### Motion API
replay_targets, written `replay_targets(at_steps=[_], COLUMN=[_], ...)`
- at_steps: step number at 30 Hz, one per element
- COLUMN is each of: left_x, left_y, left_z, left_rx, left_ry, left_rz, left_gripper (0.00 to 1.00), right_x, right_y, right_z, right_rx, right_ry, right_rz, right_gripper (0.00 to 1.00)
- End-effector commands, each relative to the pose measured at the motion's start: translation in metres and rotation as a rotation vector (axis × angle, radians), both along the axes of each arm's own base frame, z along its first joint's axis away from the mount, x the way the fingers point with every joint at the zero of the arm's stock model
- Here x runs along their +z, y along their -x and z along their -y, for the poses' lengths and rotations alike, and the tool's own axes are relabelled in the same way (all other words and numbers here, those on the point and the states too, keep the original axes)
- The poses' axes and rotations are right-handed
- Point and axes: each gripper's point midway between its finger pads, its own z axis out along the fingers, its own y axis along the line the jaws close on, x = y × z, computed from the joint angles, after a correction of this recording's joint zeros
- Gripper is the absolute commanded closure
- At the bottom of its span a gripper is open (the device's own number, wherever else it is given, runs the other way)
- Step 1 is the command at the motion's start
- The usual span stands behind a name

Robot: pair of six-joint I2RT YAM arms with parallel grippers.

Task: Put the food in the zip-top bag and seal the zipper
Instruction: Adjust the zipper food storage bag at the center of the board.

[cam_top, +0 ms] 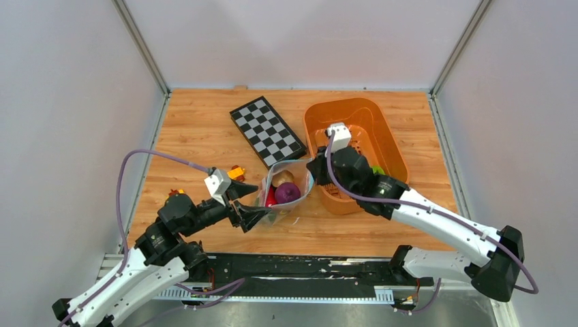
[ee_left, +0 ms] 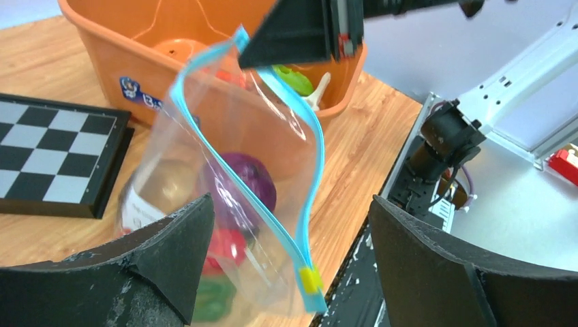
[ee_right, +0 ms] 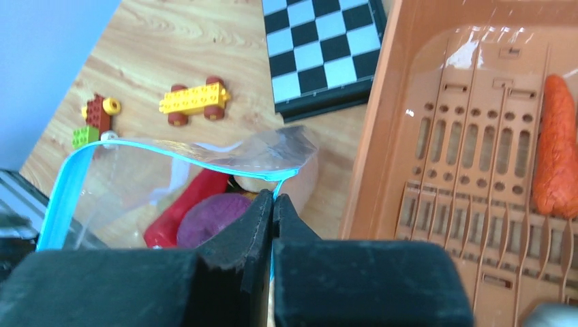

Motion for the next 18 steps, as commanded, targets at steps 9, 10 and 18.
replay_targets(at_steps=[9,10,18], left_x=[-0.023,-0.026,-0.038], left_y=[-0.012,-0.015,-0.024], left_z=[0.010,0.009,0.007], left_rx=[0.045,0.069,0.171], left_ry=[-0.097,-0.113,-0.209], left_rz=[0.051,0.056,0.089], left_gripper=[0.10,0.10,0.18], right_x=[0.024,0.023,0.026], right_y=[-0.069,-0.072,-0.082], right_z=[-0.012,-0.012,-0.018], right_rx=[-0.041,-0.043,-0.024], right_ry=[0.015,0.024,0.035], right_rz=[-0.025,-0.028,-0.033], right_gripper=[1.00,1.00,1.00])
